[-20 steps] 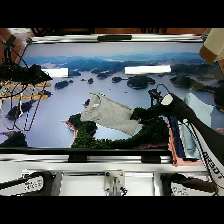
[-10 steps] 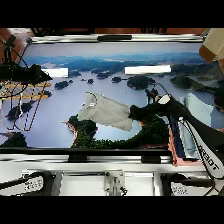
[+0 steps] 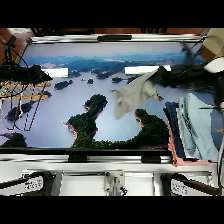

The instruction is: Fold the shirts.

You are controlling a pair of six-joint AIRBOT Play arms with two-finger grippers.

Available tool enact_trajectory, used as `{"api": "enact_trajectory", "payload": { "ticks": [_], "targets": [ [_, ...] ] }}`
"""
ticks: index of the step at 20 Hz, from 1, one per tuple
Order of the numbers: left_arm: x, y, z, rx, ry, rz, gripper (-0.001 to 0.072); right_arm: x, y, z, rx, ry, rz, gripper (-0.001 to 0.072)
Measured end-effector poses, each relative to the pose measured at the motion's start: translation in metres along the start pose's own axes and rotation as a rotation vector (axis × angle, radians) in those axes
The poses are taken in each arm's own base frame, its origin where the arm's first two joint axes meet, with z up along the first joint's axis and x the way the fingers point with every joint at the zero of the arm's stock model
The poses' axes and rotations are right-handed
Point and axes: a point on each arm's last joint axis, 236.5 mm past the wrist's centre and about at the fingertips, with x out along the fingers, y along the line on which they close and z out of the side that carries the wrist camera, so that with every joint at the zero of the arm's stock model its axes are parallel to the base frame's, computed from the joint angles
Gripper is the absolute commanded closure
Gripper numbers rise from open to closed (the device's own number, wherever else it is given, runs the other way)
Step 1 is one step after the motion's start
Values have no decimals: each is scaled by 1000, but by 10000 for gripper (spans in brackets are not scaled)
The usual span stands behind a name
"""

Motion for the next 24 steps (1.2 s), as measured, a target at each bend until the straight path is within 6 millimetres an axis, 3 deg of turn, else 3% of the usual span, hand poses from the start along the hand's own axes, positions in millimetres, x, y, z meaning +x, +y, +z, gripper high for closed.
{"api": "enact_trajectory", "payload": {
  "ticks": [3, 7, 13, 17, 24],
  "targets": [
    [0, 0, 0, 0, 1, 0, 673, -55, -11, 47, 23, -160, -35, 647],
    [1, -1, -1, 7, 5, -2, 673, -114, -43, 94, 80, -366, -98, 648],
    [7, -14, -5, 40, 22, -19, 673, -177, -75, 126, 136, -548, -158, 647],
    [11, -22, -8, 67, 32, -29, 673, -211, -91, 124, 181, -580, -212, 648],
    [13, -26, -9, 94, 38, -35, 673, -235, -117, 66, 274, -430, -421, 647]
  ]
}}
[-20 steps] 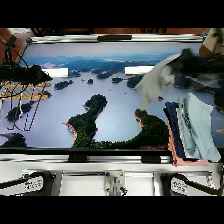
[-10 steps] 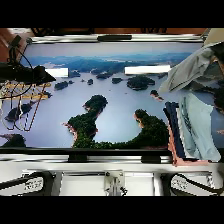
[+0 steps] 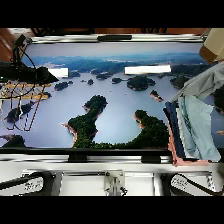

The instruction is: Fold the shirts.

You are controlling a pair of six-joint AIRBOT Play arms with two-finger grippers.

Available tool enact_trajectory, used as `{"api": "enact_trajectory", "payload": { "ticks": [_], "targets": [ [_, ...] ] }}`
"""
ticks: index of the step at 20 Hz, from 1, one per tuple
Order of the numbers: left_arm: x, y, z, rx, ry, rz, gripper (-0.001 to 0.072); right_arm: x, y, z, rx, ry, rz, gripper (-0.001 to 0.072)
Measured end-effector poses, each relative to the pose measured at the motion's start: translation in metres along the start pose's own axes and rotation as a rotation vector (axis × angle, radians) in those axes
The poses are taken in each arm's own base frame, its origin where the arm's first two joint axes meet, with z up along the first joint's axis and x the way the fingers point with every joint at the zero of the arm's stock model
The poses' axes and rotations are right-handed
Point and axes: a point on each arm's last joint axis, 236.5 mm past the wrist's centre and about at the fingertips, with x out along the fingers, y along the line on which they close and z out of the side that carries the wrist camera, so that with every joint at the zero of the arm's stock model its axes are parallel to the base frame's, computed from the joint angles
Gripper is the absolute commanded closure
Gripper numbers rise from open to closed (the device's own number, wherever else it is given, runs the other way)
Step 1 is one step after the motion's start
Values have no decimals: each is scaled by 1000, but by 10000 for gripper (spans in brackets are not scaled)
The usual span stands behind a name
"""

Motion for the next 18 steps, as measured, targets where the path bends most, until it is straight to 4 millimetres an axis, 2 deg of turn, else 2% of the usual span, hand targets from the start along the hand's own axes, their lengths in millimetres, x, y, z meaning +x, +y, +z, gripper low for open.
{"api": "enact_trajectory", "payload": {
  "ticks": [4, 6, 9, 13, 15, 18],
  "targets": [
    [0, -1, 0, 12, 1, -1, 673, -26, -14, -28, 16, 71, -114, 647],
    [0, -1, 0, 15, 1, -1, 673, -40, -25, -49, 27, 140, -184, 647],
    [0, -1, 1, 17, -3, 0, 673, -59, -32, -65, 15, 164, -263, 647],
    [0, 0, 2, 24, -7, 2, 673, -86, -49, -72, 1, 135, -389, 647],
    [0, 0, 2, 29, -8, 1, 673, -91, -56, -81, -1, 144, -423, 647],
    [0, 0, 2, 31, -9, 2, 673, -85, -77, -112, 20, 220, -470, 647]
  ]
}}
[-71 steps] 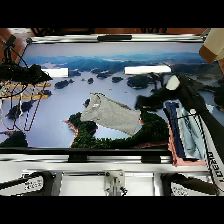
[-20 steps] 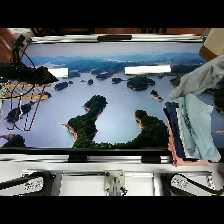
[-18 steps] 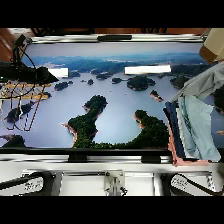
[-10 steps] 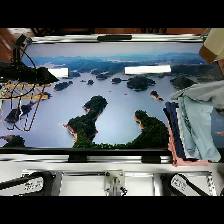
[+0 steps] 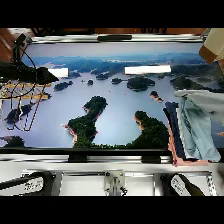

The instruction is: Fold the shirts.

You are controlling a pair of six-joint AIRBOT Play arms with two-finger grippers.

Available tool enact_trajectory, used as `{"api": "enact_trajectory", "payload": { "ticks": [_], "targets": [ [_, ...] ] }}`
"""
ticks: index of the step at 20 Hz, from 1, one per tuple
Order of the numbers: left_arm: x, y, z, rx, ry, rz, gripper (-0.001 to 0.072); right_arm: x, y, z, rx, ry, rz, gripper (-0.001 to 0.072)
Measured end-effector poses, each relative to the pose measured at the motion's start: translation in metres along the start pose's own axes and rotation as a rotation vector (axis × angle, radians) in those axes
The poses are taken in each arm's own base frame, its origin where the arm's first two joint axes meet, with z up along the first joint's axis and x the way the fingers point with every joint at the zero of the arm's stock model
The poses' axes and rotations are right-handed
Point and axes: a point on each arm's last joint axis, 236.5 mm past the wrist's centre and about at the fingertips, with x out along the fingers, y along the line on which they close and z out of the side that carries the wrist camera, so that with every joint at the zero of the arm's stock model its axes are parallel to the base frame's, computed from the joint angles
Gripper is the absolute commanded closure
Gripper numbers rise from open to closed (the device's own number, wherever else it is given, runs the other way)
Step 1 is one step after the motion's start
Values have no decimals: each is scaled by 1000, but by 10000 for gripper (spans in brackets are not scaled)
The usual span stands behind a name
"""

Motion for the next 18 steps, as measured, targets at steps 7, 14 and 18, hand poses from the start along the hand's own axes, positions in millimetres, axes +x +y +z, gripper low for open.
{"api": "enact_trajectory", "payload": {
  "ticks": [7, 14, 18],
  "targets": [
    [0, 0, 0, 3, 0, 0, 673, 57, -55, -104, -27, 293, -172, 646],
    [0, 0, 0, 3, 0, 0, 673, 76, -77, -151, -66, 429, -234, 193],
    [0, 0, -1, 11, 6, 1, 676, 61, -92, -140, -107, 394, -303, 194]
  ]
}}
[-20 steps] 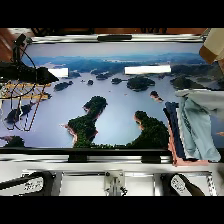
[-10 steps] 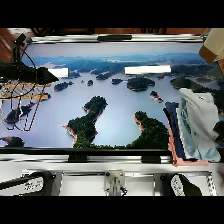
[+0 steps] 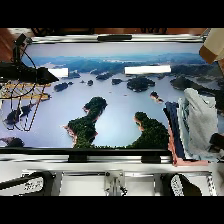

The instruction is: Fold the shirts.

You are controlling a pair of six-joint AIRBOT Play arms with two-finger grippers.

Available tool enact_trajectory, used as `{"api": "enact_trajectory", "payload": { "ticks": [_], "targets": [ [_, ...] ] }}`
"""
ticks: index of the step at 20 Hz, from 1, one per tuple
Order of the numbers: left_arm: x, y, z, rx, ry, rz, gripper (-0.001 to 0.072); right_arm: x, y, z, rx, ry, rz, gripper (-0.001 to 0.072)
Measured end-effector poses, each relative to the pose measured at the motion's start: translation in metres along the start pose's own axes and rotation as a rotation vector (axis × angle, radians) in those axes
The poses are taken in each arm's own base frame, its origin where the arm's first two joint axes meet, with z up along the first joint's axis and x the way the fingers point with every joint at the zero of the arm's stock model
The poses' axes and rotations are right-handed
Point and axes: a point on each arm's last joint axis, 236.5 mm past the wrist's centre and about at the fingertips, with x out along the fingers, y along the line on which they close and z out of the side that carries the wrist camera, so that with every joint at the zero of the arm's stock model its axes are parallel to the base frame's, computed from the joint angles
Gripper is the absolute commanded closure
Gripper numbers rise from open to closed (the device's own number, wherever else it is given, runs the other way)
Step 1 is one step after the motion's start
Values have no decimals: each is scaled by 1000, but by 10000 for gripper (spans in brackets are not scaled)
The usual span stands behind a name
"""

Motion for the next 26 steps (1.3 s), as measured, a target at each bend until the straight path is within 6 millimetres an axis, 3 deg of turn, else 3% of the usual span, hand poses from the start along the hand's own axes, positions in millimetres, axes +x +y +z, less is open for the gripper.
{"api": "enact_trajectory", "payload": {
  "ticks": [2, 4, 6, 8, 9, 10, 11, 13, 16, 18, 20, 26],
  "targets": [
    [0, 1, -6, 30, 30, 20, 676, -32, -7, 27, 10, -147, -12, 196],
    [1, 0, -12, 85, 70, 64, 677, -88, 1, 66, 3, -399, 44, 196],
    [3, 5, -16, 162, 114, 164, 677, -155, 35, 97, -60, -662, 171, 196],
    [7, 15, -22, 217, 168, 315, 636, -200, 89, 107, -162, -805, 315, 196],
    [10, 19, -25, 230, 191, 380, 459, -206, 121, 104, -233, -813, 374, 194],
    [15, 19, -29, 233, 207, 419, 206, -202, 157, 98, -307, -784, 418, 194],
    [21, 17, -36, 225, 228, 441, 80, -187, 189, 90, -376, -730, 435, 194],
    [33, 12, -59, 193, 295, 445, 80, -142, 249, 71, -511, -598, 413, 194],
    [45, 4, -104, 132, 385, 410, 83, -67, 312, 33, -662, -378, 345, 194],
    [48, 3, -126, 85, 387, 398, 83, -34, 332, 16, -705, -279, 308, 195],
    [48, 1, -131, 53, 353, 395, 83, -16, 341, 6, -727, -228, 287, 194],
    [48, 6, -128, 36, 288, 418, 83, 1, 348, -4, -745, -183, 266, 195]
  ]
}}
